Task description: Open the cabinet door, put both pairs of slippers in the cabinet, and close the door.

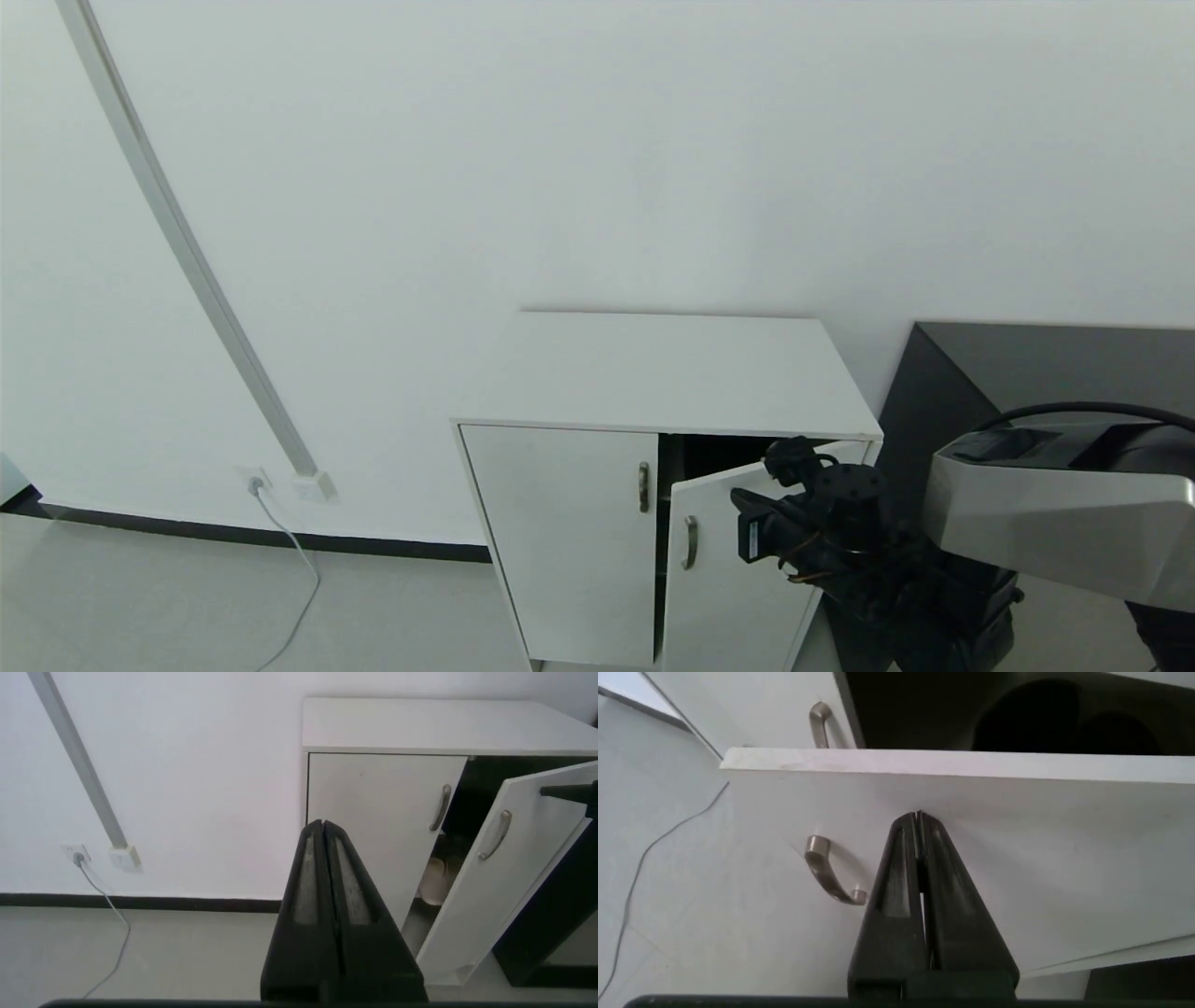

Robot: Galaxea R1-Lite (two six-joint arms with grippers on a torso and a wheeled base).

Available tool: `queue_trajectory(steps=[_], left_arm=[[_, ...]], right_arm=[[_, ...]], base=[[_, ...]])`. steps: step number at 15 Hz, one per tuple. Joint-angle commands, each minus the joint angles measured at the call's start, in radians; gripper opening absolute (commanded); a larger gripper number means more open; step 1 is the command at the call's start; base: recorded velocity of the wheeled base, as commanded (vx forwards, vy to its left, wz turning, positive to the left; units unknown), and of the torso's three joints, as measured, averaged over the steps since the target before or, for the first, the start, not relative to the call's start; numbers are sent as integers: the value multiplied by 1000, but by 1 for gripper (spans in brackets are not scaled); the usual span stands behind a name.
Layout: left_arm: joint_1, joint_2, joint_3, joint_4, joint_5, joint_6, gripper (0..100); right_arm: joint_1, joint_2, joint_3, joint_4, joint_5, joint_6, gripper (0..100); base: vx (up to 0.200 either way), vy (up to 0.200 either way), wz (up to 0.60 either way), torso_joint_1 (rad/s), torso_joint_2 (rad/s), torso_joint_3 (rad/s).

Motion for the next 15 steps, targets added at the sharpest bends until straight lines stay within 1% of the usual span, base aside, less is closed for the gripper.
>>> queue_trajectory(steps=[1,6,8,12,15], left_arm=[[0,1,0,0,0,0,0],[0,1,0,0,0,0,0],[0,1,1,0,0,0,0],[0,1,0,0,0,0,0],[0,1,0,0,0,0,0]], right_arm=[[-4,11,-37,18,0,0,0],[-24,38,-98,44,-2,0,0],[-33,47,-139,79,-2,0,0],[-54,63,-201,107,-2,0,0],[-74,67,-219,119,-2,0,0]], base=[[0,0,0,0,0,0],[0,0,0,0,0,0],[0,0,0,0,0,0],[0,0,0,0,0,0],[0,0,0,0,0,0]])
